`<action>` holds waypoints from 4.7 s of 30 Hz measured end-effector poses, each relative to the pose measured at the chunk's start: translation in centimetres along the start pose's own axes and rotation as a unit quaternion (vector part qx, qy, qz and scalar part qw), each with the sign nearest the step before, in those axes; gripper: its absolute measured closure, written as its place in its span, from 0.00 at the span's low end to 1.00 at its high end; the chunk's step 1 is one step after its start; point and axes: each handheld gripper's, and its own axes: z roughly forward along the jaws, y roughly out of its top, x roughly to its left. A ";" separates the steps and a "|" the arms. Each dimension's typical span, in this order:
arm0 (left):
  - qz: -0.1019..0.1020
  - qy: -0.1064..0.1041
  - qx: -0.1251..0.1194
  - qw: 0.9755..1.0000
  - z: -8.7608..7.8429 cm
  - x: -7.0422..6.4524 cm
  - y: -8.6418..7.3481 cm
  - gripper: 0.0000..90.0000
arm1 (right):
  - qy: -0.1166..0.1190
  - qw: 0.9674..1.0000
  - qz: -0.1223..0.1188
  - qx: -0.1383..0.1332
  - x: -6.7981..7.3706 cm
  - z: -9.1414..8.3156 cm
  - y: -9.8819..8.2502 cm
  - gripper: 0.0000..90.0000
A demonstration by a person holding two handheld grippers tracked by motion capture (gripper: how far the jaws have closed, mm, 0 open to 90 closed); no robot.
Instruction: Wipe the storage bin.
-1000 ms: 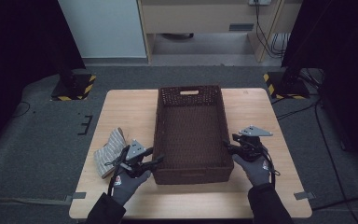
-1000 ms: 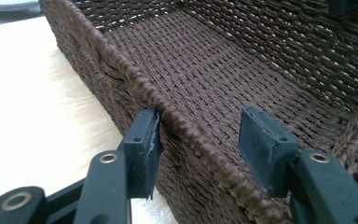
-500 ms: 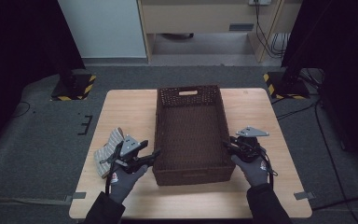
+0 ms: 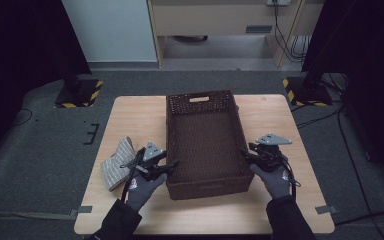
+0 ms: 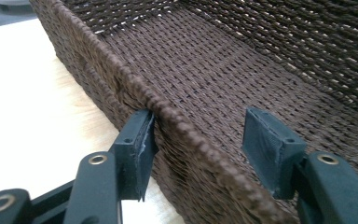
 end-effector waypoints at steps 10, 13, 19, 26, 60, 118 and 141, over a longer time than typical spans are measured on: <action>-0.009 -0.007 -0.001 1.000 -0.6 -1.9 -0.5 0.44 | 0.013 0.999 0.006 0.033 0.5 -1.8 -1.4 0.62; -0.014 -0.011 -0.001 1.000 -0.8 -1.8 -0.5 0.43 | 0.009 0.999 0.005 0.039 0.6 -1.7 -1.6 0.65; -0.010 0.021 -0.027 0.999 -1.7 -0.9 0.3 0.39 | -0.001 0.998 -0.019 0.061 0.8 -1.1 -1.9 0.79; -0.028 0.019 -0.046 0.998 -1.0 1.6 1.0 0.37 | -0.001 0.998 -0.005 0.060 0.0 -0.9 -1.8 0.79; -0.013 0.032 -0.044 0.998 0.6 2.6 2.2 0.34 | -0.057 0.997 0.013 0.054 -1.5 -1.5 -2.2 0.65; 0.022 0.023 -0.052 0.998 0.8 0.8 2.6 0.29 | -0.100 0.994 0.040 0.020 -4.9 -0.9 -2.1 0.52; -0.007 0.033 -0.044 0.998 1.7 1.5 2.1 0.29 | -0.125 0.992 0.022 0.026 -4.1 -1.1 -1.8 0.53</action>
